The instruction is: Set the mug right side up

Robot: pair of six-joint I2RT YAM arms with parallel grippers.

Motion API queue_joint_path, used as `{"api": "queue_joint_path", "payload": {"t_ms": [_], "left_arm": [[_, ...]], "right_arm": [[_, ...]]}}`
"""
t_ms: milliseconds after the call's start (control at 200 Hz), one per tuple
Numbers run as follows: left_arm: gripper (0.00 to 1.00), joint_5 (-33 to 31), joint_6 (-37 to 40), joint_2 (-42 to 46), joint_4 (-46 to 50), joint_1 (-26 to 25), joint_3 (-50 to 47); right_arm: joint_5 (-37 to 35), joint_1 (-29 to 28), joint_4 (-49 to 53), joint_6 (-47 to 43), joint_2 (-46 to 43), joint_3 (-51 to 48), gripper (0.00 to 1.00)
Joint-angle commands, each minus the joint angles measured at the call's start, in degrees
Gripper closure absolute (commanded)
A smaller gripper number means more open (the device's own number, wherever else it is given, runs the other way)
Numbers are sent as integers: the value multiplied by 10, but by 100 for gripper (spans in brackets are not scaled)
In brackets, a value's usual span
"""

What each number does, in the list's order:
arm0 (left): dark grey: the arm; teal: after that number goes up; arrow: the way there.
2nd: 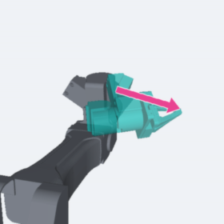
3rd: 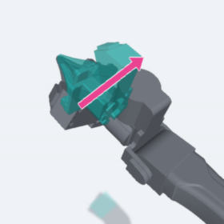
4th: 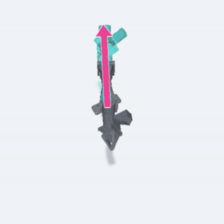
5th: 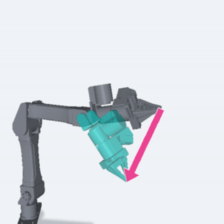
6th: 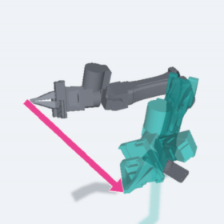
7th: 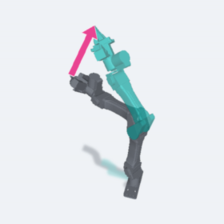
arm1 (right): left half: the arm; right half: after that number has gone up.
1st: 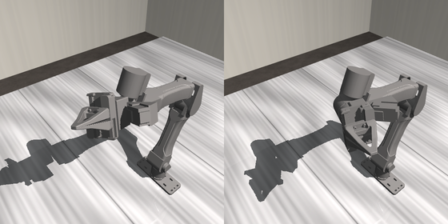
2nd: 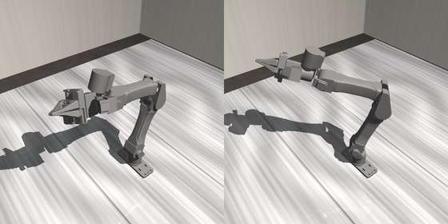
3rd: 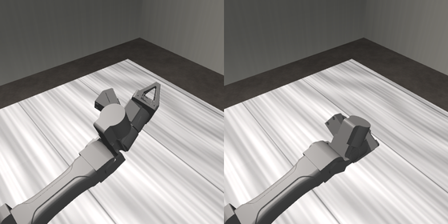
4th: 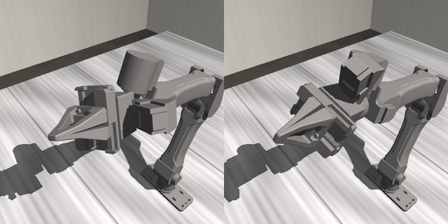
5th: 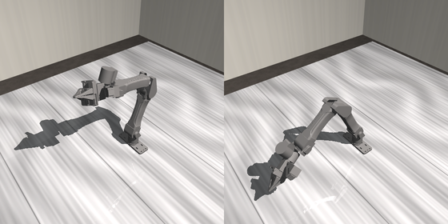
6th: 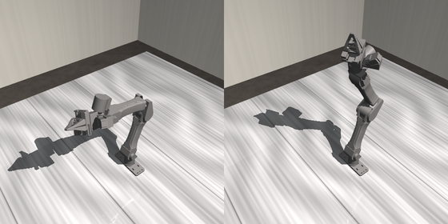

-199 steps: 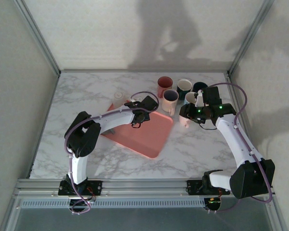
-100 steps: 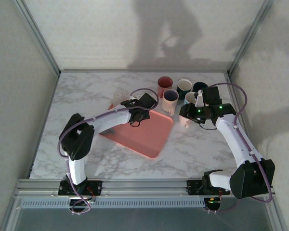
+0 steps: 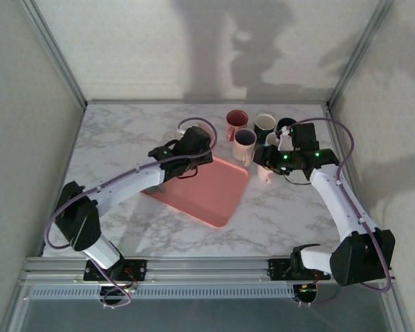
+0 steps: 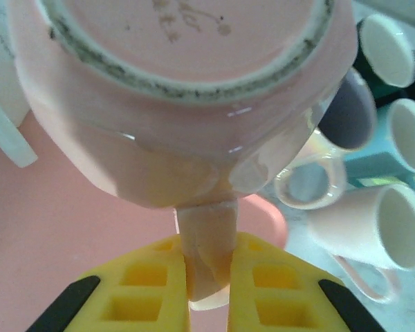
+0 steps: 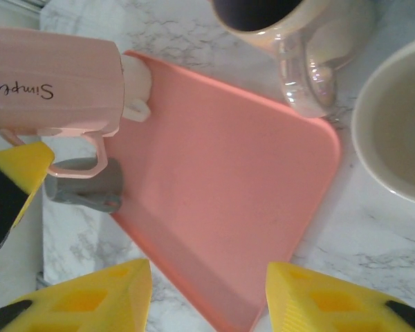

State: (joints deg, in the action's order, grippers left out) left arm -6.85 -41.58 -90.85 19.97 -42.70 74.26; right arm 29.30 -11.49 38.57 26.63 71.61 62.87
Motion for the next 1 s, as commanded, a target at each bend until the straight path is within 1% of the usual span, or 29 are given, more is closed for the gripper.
{"api": "queue_joint_path", "payload": {"t_ms": [0,200,335,506,596,726,771,831,996], "left_arm": [[100,37,-1,56,-113,15,-25],[100,90,-24,111,-197,38,-85],[100,136,-52,144,-269,54,-130],[100,176,-73,174,-348,67,-171],[100,190,-79,189,-393,70,-196],[100,211,-99,210,-503,73,-243],[100,216,-104,214,-531,73,-255],[100,217,-110,214,-536,74,-257],[100,215,-103,211,-520,75,-256]], "right_arm": [[49,3,-24,13,-17,-8,52],[106,4,-71,42,-26,-23,54],[153,4,-125,80,-27,-38,54],[199,5,-202,137,-26,-59,54],[226,5,-267,177,-29,-77,54],[256,3,-410,271,-36,-121,47],[262,1,-442,295,-33,-128,46],[260,0,-437,297,-31,-125,46],[240,-2,-383,259,-34,-112,46]]}}
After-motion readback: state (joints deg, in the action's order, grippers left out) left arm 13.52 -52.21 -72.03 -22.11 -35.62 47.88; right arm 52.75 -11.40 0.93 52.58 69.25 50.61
